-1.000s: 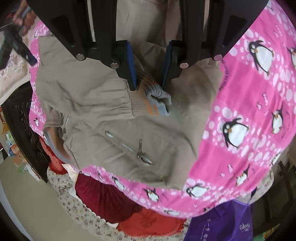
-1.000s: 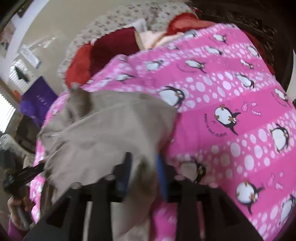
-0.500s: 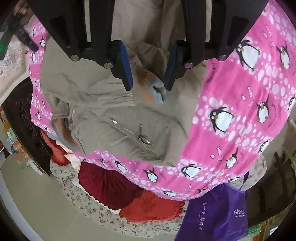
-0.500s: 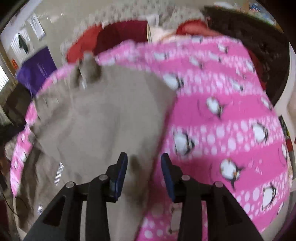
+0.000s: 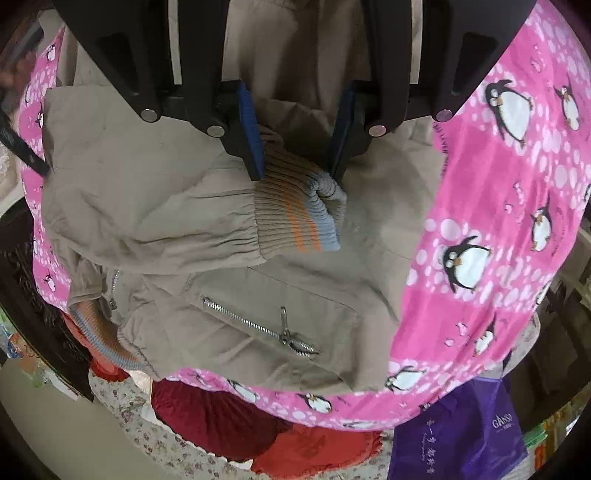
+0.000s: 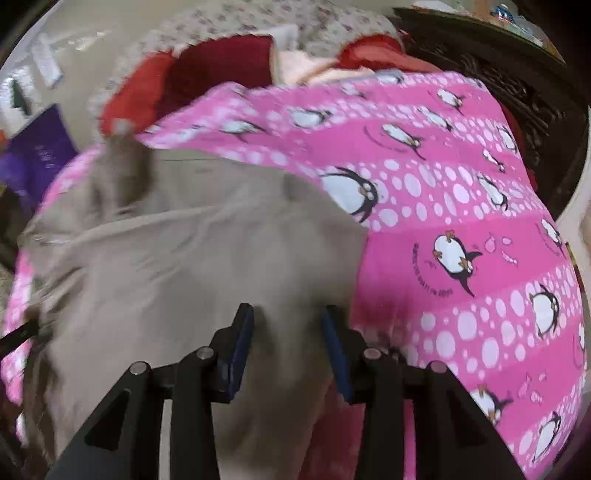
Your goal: Fold large clothes
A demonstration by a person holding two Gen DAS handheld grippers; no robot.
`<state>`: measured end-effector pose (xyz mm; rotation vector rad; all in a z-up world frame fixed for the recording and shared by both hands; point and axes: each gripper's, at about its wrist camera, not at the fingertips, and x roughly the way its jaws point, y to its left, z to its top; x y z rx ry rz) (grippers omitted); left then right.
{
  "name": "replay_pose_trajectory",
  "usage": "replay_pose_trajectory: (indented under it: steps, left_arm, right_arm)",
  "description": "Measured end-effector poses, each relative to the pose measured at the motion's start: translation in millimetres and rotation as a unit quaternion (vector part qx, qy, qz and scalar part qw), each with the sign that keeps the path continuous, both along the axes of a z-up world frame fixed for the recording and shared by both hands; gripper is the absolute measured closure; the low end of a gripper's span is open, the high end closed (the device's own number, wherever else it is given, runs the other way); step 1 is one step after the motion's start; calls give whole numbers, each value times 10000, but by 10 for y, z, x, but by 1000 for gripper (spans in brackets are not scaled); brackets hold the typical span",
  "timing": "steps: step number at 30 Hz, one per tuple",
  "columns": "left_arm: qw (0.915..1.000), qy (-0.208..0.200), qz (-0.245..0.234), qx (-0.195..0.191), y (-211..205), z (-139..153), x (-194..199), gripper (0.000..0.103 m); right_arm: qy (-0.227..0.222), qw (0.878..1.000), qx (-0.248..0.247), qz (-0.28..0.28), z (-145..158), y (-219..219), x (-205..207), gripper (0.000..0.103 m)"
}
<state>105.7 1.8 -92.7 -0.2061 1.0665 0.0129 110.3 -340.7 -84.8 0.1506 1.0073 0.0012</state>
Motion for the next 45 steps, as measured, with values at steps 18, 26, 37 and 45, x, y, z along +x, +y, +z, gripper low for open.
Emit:
replay_pose_trajectory:
  steps: [18, 26, 37, 45]
  left_arm:
    - [9997, -135, -183, -27, 406, 431, -1150, 80]
    - [9998, -66, 54, -173, 795, 352, -1673, 80]
    - [9993, 239, -226, -182, 792, 167, -2264, 80]
    - [9966, 564, -591, -79, 745, 30, -2590, 80]
  right_arm:
    - [358, 9989, 265, 174, 48, -39, -951, 38]
    - [276, 9964, 666, 446, 311, -198, -1648, 31]
    - [809, 9825, 1124, 1246, 118, 30, -2373, 29]
    - [1230, 9618, 1335, 2051, -167, 381, -2848, 29]
